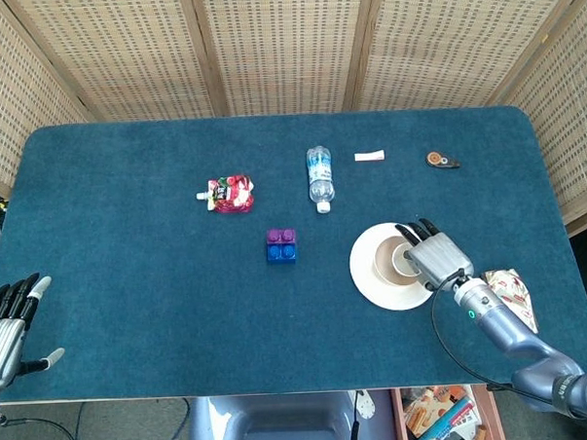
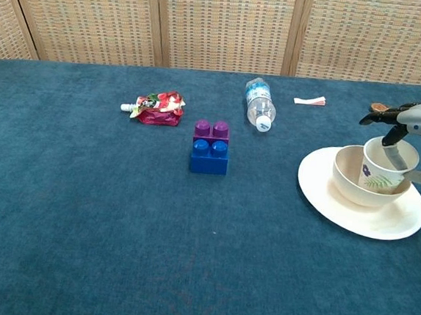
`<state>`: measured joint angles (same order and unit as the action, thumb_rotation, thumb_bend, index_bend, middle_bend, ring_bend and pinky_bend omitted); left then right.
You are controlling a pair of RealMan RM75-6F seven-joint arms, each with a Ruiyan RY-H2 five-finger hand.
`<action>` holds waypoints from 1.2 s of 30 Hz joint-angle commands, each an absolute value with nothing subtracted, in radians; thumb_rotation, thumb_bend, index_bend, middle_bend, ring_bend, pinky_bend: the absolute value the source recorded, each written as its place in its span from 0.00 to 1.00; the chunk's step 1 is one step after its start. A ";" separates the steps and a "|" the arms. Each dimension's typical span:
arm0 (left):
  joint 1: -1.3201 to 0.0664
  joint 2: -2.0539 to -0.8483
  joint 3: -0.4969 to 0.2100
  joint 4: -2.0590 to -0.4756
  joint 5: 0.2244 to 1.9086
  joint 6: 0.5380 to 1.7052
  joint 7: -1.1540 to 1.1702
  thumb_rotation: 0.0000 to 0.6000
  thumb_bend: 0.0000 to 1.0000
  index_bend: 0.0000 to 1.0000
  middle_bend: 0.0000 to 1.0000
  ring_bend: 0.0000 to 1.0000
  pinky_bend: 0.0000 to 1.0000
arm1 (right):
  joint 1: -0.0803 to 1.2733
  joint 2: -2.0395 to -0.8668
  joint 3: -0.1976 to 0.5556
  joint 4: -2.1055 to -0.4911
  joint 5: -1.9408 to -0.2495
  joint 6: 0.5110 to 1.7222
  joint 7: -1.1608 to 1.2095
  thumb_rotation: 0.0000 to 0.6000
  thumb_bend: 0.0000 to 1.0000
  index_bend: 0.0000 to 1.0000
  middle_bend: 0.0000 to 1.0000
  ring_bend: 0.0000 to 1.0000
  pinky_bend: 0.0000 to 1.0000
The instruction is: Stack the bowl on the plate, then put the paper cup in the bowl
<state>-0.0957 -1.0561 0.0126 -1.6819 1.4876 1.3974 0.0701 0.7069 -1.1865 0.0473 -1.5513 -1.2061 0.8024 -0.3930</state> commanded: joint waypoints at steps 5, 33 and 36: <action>-0.095 -1.056 0.013 -1.683 1.487 1.397 0.071 1.00 0.00 0.00 0.00 0.00 0.00 | 0.706 -1.185 0.040 -1.553 -1.207 0.807 -0.408 1.00 0.45 0.40 0.00 0.00 0.00; -0.080 -1.076 0.016 -1.656 1.550 1.463 0.062 1.00 0.00 0.00 0.00 0.00 0.00 | 0.429 -1.052 -0.038 -1.562 -1.574 1.300 -0.043 1.00 0.00 0.01 0.00 0.00 0.00; -0.076 -1.085 0.021 -1.648 1.563 1.473 0.061 1.00 0.00 0.00 0.00 0.00 0.00 | 0.376 -1.083 -0.043 -1.525 -1.593 1.382 -0.010 1.00 0.00 0.00 0.00 0.00 0.00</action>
<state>-0.0785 -1.0810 0.0193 -1.6509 1.5589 1.4694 0.0606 0.4429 -1.0537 -0.0304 -1.5764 -1.5488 1.2957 -0.0702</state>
